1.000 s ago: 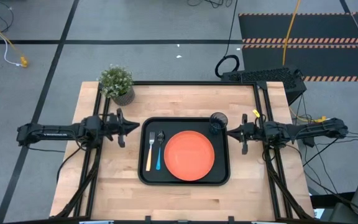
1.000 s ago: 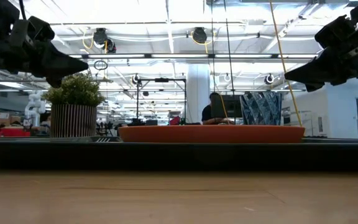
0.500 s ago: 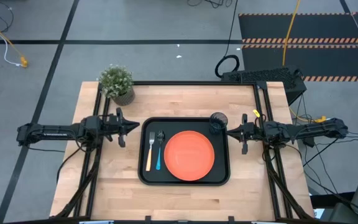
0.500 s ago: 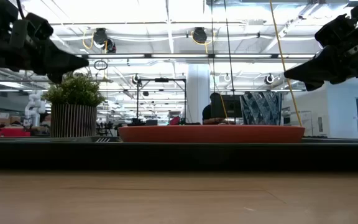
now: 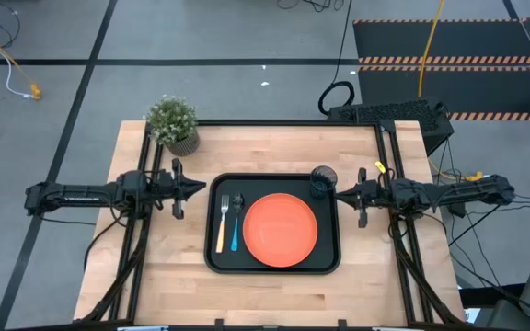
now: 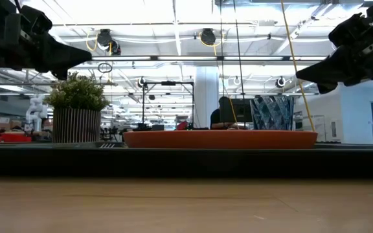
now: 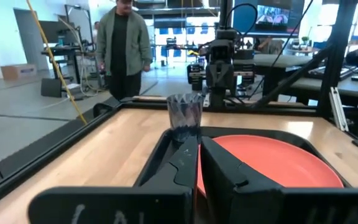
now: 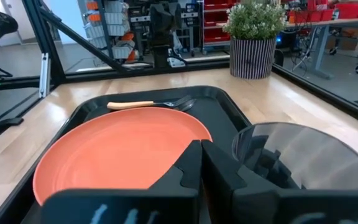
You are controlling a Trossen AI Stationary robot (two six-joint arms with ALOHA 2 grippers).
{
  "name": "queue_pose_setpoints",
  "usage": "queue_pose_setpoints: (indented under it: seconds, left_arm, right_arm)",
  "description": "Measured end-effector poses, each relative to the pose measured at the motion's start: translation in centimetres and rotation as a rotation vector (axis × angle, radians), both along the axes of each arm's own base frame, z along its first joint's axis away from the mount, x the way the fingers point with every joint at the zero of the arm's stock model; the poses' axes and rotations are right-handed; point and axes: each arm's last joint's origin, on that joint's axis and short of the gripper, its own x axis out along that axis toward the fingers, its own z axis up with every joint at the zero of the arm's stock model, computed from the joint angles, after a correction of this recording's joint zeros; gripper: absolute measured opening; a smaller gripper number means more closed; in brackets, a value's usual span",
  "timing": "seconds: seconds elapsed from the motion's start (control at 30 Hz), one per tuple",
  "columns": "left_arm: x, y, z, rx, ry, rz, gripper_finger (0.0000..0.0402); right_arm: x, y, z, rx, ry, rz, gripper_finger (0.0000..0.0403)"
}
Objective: Pick and place plate/cup/fork/spoon on tray
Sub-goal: Return to Home Position
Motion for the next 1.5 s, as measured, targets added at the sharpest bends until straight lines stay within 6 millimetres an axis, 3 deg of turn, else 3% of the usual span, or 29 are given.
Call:
queue_pose_setpoints:
  seconds: [0.23, 1.5]
  left_arm:
    - [0.0, 0.03, -0.19, -0.023, 0.017, 0.008, 0.0021]
    - [0.01, 0.04, -0.25, -0.05, 0.021, 0.014, 0.0021]
  right_arm:
    - [-0.45, 0.12, 0.59, -0.002, -0.067, 0.057, 0.0]
    - [-0.76, 0.07, 0.52, 0.005, -0.066, 0.051, 0.0]
